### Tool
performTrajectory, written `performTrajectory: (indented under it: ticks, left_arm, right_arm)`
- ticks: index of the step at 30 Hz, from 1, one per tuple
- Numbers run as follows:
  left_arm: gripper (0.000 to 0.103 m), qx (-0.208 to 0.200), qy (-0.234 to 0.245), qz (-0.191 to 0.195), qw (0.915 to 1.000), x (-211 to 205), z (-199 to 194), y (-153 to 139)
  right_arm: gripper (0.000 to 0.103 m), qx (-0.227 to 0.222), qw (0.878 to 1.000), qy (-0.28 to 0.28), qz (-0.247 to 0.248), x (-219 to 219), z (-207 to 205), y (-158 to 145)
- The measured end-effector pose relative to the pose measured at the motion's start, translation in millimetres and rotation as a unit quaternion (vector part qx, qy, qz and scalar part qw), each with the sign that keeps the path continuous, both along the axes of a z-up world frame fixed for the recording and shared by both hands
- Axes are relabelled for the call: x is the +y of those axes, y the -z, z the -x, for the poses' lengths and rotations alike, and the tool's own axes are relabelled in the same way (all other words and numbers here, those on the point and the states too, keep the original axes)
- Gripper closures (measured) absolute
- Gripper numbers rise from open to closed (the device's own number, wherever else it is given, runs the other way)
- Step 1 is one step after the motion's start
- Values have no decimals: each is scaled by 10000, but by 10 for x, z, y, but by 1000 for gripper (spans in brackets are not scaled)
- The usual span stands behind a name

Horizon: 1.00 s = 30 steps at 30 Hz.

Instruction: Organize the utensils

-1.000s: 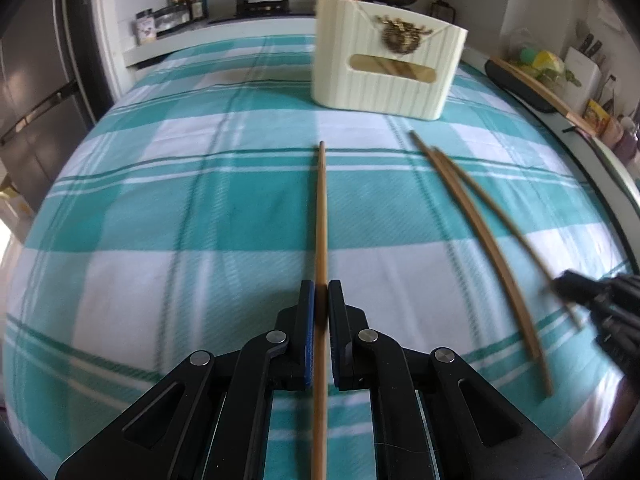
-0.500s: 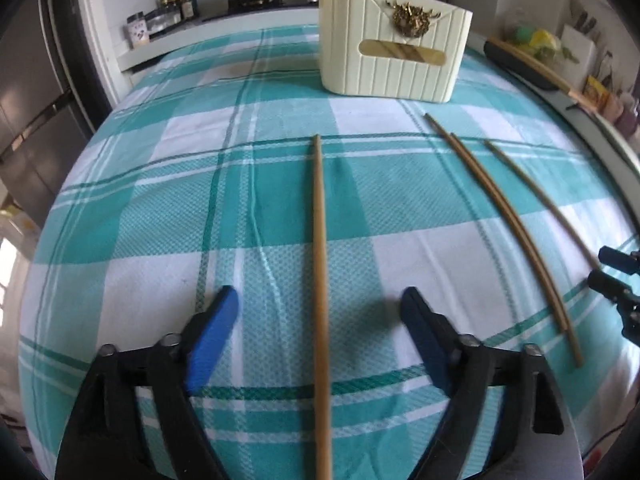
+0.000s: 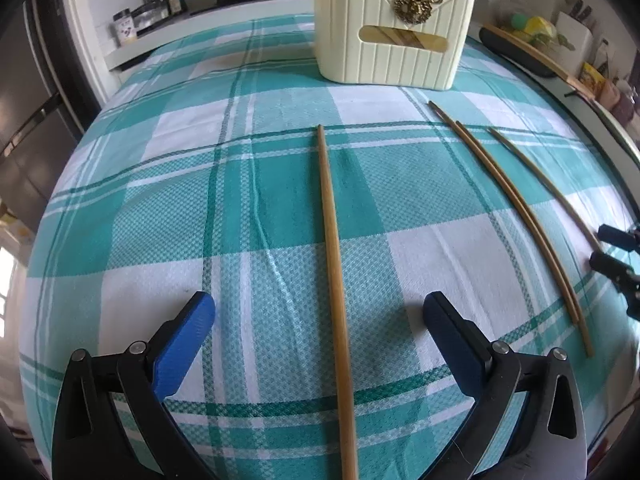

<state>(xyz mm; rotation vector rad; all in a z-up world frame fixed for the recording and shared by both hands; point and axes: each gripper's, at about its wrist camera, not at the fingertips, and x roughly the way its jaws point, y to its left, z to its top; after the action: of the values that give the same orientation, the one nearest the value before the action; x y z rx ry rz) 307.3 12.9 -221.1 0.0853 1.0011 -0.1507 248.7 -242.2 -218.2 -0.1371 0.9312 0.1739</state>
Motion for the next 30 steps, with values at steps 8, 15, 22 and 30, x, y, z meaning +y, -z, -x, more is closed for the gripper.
performTrajectory:
  ticks: [8,15,22,30]
  left_arm:
    - [1,595,625,-170,9961,73,-215,-30]
    - [18,595,776,-217,9950,-12,-571,-83]
    - [51,587,735,-117,9955,-135,-908,-128]
    - [99,313,594,211,9975,-135,-976,-255]
  right_arm:
    - [51,759,9955,-536,167,-2,-170,-45]
    - [53,914,9924,-768,309,152,-603,-55]
    - [80,762,9942,-731,212,417,-1209,-54]
    - [96,580,9962,-445,-471,459,-1424,-214]
